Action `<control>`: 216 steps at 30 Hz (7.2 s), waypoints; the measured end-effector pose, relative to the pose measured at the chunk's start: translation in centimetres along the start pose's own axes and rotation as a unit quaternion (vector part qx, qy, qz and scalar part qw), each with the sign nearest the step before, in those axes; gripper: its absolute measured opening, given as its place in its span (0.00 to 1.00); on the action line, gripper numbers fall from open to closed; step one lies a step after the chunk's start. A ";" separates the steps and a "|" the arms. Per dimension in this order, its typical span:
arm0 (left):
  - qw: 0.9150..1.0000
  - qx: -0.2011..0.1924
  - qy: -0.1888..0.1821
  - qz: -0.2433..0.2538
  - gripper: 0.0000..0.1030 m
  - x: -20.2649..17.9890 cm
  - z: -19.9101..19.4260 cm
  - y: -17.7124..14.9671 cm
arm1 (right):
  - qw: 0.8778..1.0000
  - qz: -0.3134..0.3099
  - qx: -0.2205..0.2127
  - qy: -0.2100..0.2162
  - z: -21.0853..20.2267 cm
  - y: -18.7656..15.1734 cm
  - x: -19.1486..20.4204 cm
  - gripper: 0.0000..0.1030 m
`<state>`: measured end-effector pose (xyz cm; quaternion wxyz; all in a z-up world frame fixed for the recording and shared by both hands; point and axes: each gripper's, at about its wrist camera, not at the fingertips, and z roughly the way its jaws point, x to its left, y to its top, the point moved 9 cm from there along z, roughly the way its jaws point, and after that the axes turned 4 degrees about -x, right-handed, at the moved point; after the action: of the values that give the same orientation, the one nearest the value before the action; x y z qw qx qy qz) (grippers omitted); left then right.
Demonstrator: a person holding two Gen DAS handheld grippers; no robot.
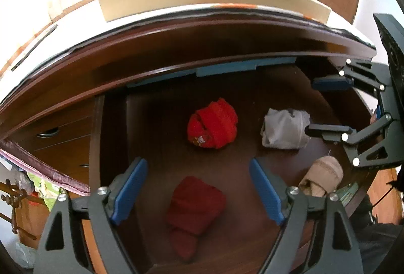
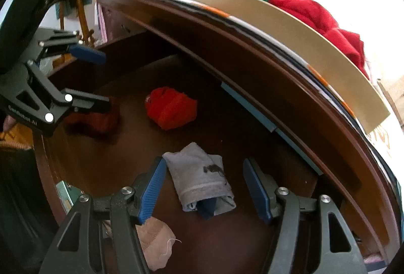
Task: Take underwear out of drawer
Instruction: 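Withdraw both open tools from the tray down into the open drawer, then grasp the red sock with the left tool while the right tool grasps the grey-white sock, then lift both held socks up out of the drawer toward the tray, then carry both held socks over the cardboard tray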
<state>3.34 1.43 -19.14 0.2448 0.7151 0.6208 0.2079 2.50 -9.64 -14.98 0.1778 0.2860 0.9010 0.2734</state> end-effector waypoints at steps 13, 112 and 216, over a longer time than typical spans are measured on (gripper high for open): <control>0.996 0.078 -0.033 0.039 0.85 -0.3 1.9 -1.2 | 0.998 -0.047 0.047 -0.004 2.5 -0.9 0.5 0.63; 0.999 -0.004 -0.034 0.025 0.41 -0.4 -1.4 -0.6 | 0.999 0.032 -0.031 0.015 -0.7 1.4 -1.5 0.27; 0.965 -0.253 0.054 0.039 0.41 -0.8 -13.0 15.4 | 0.968 0.108 -0.213 -0.075 -15.0 7.2 -8.3 0.28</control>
<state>7.54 0.15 0.59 0.3760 0.6412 0.5318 0.4059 4.82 -15.64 2.47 0.2711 0.3564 0.7698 0.4548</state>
